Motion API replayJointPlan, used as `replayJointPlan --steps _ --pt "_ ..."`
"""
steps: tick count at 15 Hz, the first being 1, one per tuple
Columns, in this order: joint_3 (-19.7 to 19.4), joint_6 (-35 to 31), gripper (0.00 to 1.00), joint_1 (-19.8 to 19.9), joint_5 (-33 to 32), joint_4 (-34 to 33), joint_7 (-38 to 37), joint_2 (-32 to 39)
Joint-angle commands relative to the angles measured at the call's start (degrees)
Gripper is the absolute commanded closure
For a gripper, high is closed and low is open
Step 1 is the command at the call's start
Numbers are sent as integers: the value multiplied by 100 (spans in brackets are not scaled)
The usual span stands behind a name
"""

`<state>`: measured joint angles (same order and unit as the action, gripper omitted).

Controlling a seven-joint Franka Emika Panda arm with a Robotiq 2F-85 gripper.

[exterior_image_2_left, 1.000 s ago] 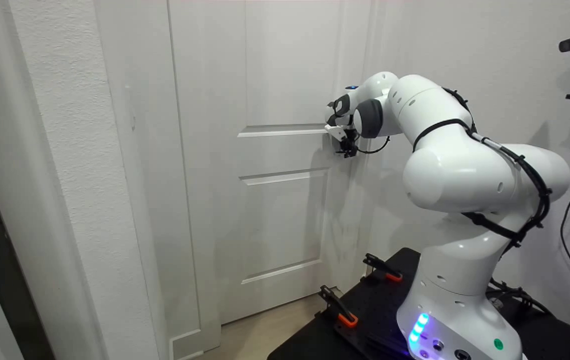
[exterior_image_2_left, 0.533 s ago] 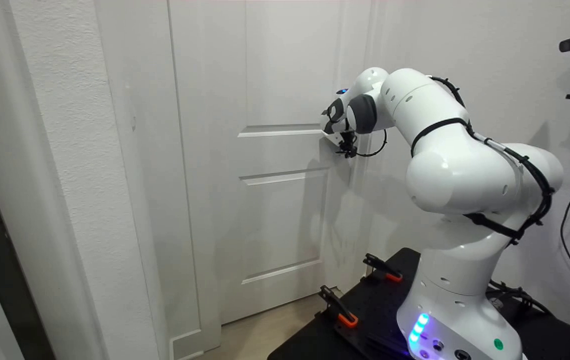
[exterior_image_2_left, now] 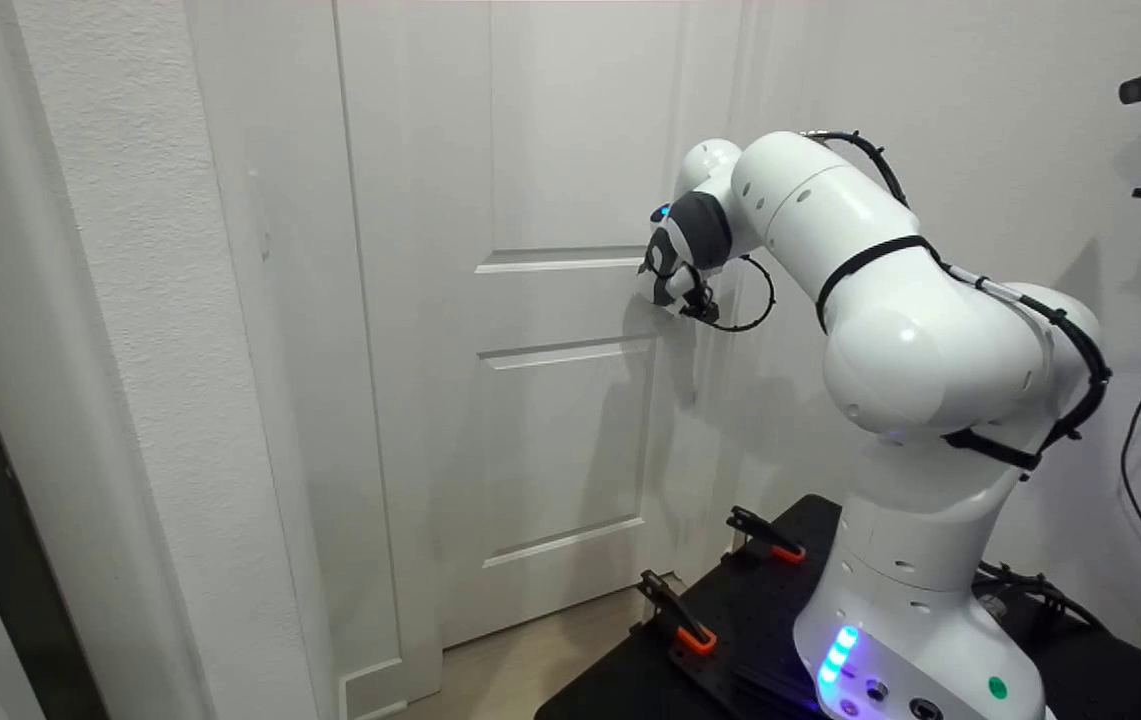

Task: Open the door

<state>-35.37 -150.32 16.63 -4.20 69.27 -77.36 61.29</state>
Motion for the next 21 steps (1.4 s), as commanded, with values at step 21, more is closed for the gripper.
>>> replayJointPlan --steps 21 --pt "-2566 -1455 97 -1315 -462 796 -1802 2102"
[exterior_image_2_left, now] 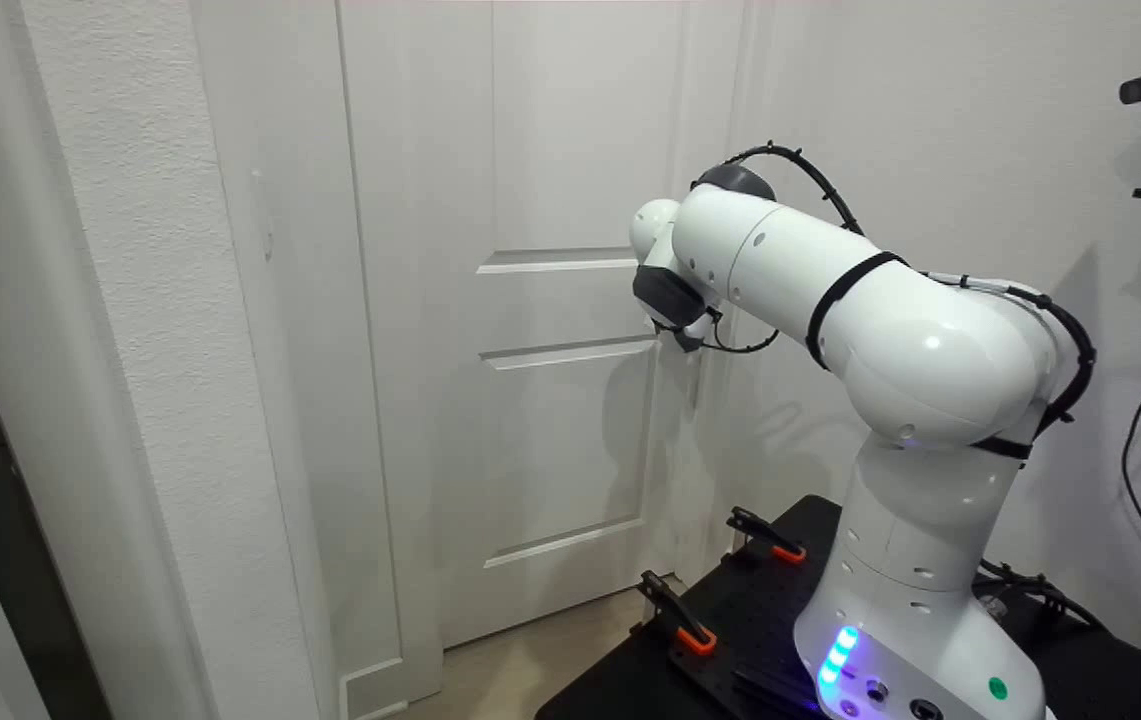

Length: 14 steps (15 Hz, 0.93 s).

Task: Open the door

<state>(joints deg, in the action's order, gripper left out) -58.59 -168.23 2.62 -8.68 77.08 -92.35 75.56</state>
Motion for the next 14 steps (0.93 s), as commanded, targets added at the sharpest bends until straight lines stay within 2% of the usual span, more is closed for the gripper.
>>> replayJointPlan --steps 1,7,8,10,11,12,13,14 --pt "-307 377 97 64 -11 -36 -350 754" --pt "-927 487 97 -64 31 -434 -948 1459" --pt "-765 443 97 -22 -778 -340 -1408 1118" --pt "-595 531 97 45 -1826 -385 -2052 827" --pt "-878 530 97 85 -1093 -715 -1898 1454" --pt "-784 564 97 131 -1359 -743 -2110 1362" --pt "-444 699 97 204 -2440 -678 -2631 846" --pt "-384 820 97 251 -2735 -794 -2837 838"
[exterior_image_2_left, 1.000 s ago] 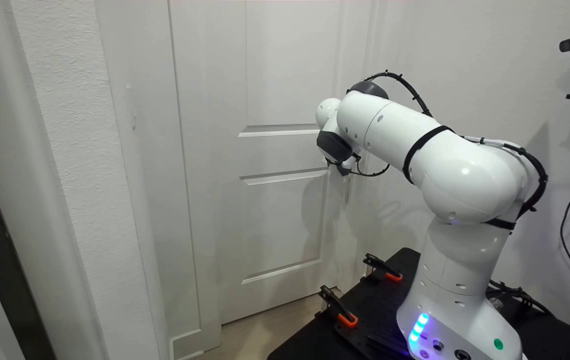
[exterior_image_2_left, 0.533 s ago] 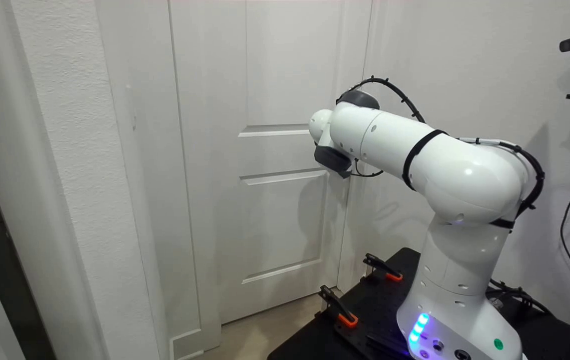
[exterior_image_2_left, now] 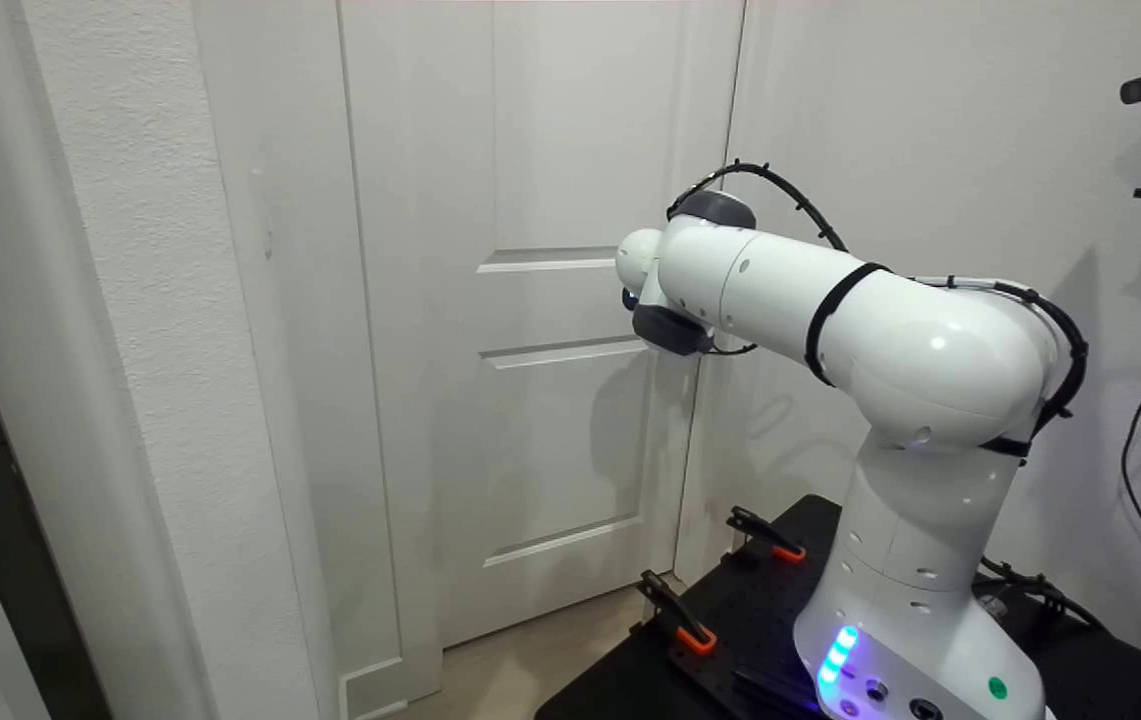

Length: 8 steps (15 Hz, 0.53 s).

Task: Open the door

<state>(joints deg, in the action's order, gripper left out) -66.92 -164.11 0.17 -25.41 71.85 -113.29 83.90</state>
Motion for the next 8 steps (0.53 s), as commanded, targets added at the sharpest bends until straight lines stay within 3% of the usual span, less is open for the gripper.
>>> replayJointPlan --steps 1,2,3,4,5,6,8 --pt "146 391 97 502 -351 -527 -631 555" --pt "200 436 97 566 -470 -619 -766 542" --pt "661 661 97 681 -1503 -578 -1133 2" --pt "731 802 97 722 -1744 -673 -1279 -5" --pt "424 799 97 728 -1123 -910 -1168 472" --pt "503 871 97 797 -1210 -1004 -1235 454" --pt "991 1154 97 918 -2117 -1009 -1553 30"
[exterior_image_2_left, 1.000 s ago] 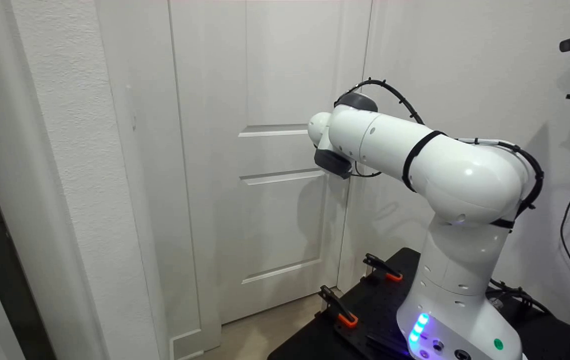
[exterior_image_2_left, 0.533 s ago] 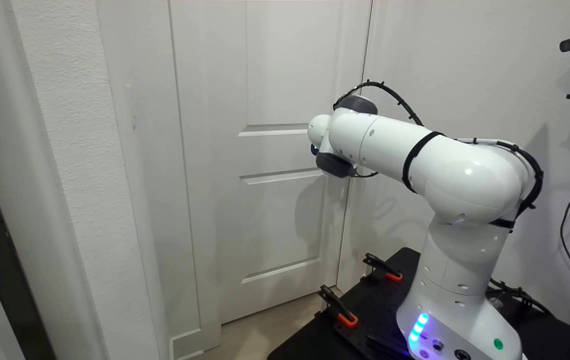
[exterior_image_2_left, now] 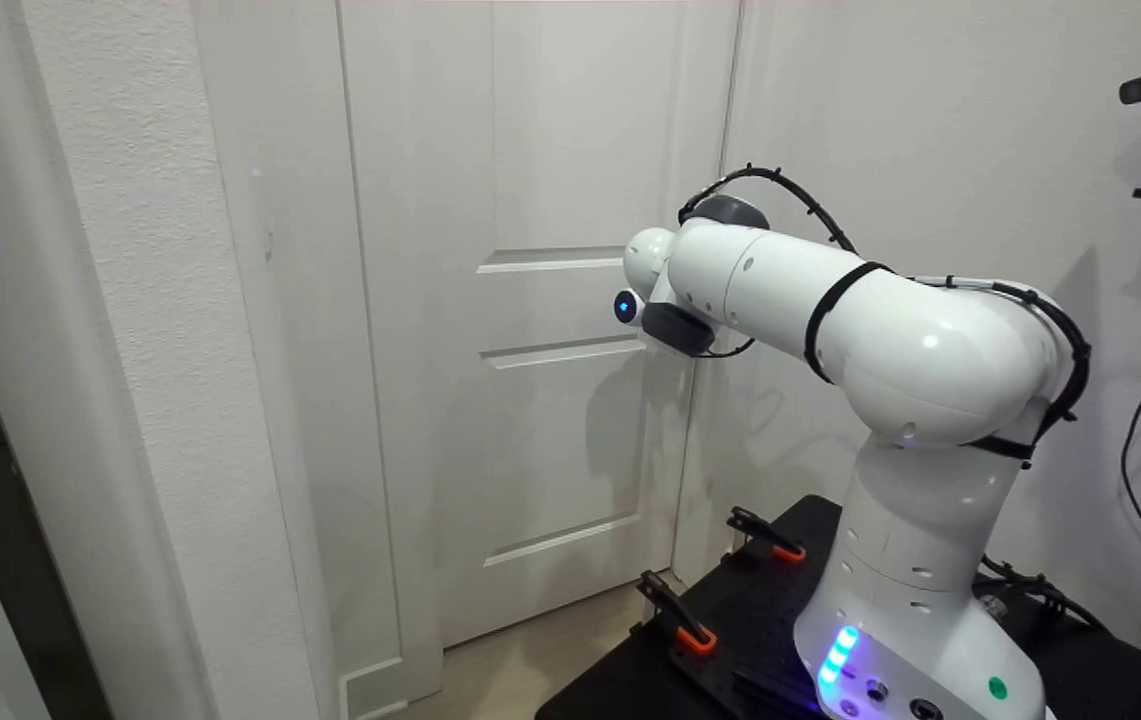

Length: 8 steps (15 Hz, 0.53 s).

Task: Open the door

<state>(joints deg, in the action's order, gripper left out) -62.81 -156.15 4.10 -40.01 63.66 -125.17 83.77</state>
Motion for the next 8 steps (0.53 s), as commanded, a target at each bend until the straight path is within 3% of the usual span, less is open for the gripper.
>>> replayJointPlan --steps 1,2,3,5,8 --pt "274 354 97 538 -86 -427 -212 446" --pt "350 410 97 601 -153 -512 -253 433" --pt "787 564 97 661 -969 -373 -535 10" --pt "551 607 97 734 -475 -696 -379 385" --pt "885 761 97 831 -877 -701 -452 158"
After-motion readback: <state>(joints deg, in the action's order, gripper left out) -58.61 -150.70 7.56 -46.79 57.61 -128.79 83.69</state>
